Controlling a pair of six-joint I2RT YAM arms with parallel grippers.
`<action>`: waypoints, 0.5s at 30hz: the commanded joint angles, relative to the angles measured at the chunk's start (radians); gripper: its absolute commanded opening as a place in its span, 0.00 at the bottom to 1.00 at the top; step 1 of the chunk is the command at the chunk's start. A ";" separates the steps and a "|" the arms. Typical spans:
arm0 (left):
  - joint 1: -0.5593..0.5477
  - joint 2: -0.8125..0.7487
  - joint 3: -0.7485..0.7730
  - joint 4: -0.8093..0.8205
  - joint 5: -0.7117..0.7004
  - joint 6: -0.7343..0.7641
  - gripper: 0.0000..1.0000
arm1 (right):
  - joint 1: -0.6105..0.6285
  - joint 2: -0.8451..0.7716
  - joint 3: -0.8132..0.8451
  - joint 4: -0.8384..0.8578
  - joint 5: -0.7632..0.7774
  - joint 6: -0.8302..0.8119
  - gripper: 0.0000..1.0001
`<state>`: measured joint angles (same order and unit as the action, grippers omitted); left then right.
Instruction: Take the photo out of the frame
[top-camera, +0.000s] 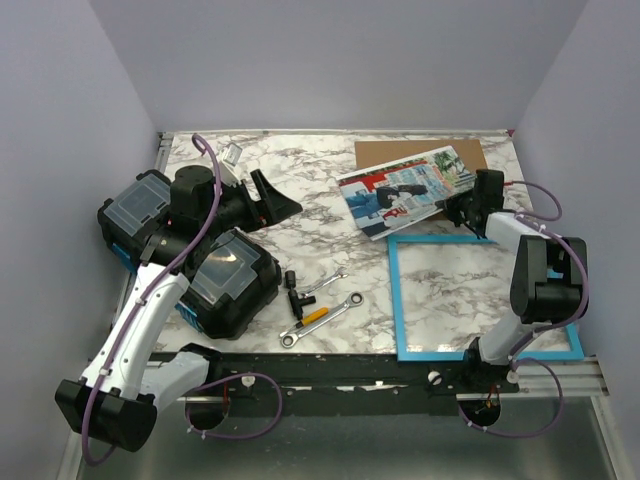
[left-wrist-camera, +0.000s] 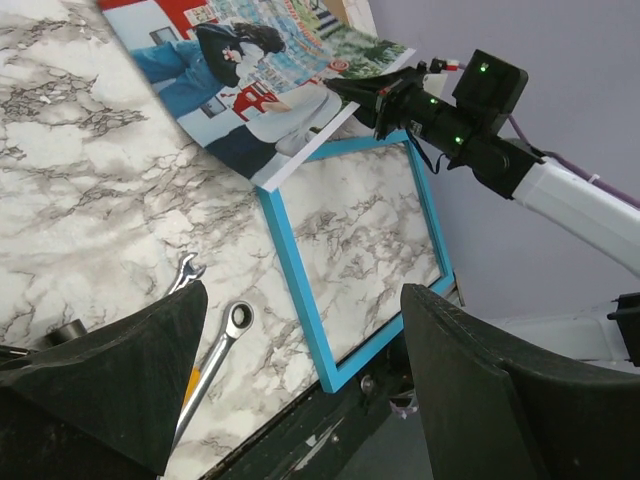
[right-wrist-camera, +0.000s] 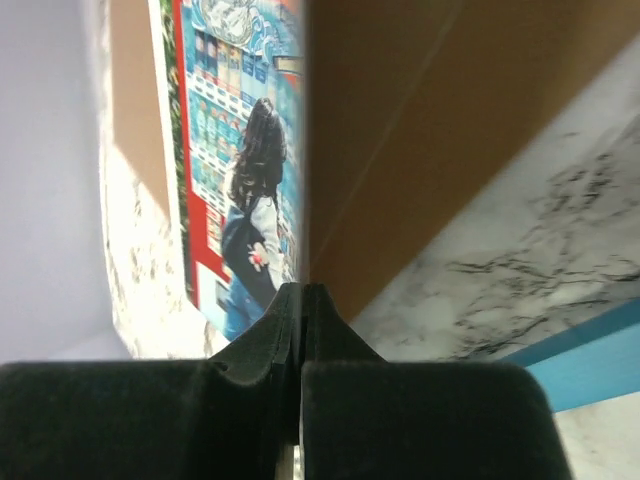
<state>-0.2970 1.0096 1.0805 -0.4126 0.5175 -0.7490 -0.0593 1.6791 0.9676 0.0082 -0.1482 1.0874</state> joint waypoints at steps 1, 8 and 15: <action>-0.005 -0.010 -0.020 0.023 0.032 -0.002 0.81 | -0.002 -0.030 -0.046 0.109 0.216 0.139 0.00; -0.008 -0.013 -0.022 0.023 0.038 -0.008 0.81 | -0.002 0.017 -0.050 0.191 0.332 0.228 0.02; -0.014 0.000 -0.014 0.030 0.043 -0.018 0.81 | -0.001 0.099 -0.015 0.229 0.276 0.275 0.06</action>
<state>-0.3019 1.0092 1.0588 -0.4057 0.5331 -0.7567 -0.0601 1.7386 0.9417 0.1780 0.1005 1.3109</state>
